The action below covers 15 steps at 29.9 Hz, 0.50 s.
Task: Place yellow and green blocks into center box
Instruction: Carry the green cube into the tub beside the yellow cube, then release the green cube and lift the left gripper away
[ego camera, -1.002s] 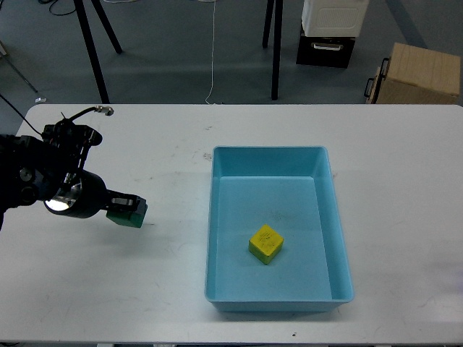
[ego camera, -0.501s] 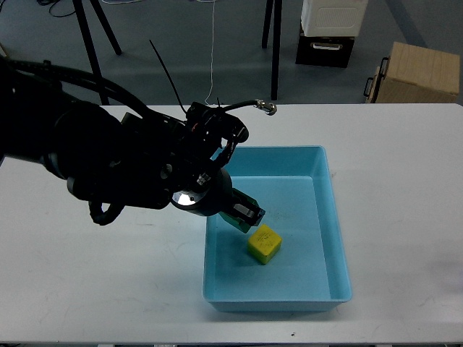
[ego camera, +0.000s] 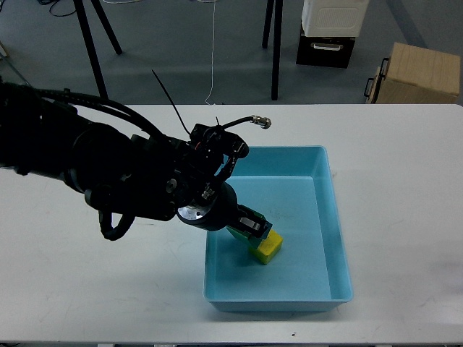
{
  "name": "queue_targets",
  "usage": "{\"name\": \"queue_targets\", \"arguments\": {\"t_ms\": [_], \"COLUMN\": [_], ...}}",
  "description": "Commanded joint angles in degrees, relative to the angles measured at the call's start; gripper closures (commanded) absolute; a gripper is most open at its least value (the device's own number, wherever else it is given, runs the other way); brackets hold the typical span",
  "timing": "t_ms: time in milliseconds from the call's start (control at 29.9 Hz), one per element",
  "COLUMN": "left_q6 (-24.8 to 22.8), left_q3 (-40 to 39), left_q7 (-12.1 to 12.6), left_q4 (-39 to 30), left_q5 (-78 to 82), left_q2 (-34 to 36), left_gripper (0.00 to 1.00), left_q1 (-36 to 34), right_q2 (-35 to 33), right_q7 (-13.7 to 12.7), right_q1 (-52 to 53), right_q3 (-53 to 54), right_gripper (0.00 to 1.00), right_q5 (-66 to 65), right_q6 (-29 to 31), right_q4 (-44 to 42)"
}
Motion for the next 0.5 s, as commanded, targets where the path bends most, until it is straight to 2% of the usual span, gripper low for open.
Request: {"name": "queue_targets", "arguments": {"t_ms": [0, 167, 234, 367, 468], "left_q6": [0.0, 0.3, 0.3, 0.3, 0.2], "left_q3": [-0.2, -1.1, -2.6, -8.0, -12.5], "left_q7": [-0.2, -0.5, -1.7, -4.8, -8.7], "left_q4": [0.0, 0.9, 2.0, 3.1, 6.2], "left_q5": [-0.1, -0.3, -1.3, -3.8, -5.7], "left_q2": [0.0, 0.0, 0.0, 12.5, 22.6], "left_gripper": [0.25, 0.24, 0.24, 0.24, 0.24], "left_q1": [0.1, 0.2, 0.2, 0.1, 0.5], "right_q2": [0.0, 0.0, -0.3, -0.6, -0.3], "right_q7": [0.0, 0.0, 0.0, 0.0, 0.0], "right_q1": [0.0, 0.0, 0.0, 0.3, 0.5], "right_q3": [-0.1, -0.1, -0.2, -0.5, -0.9], "right_gripper": [0.00, 0.00, 0.00, 0.00, 0.00], "right_q5": [0.0, 0.0, 0.0, -1.5, -2.8], "right_q6": [0.0, 0.0, 0.0, 0.0, 0.0], "right_q4": [0.1, 0.2, 0.1, 0.0, 0.1]}}
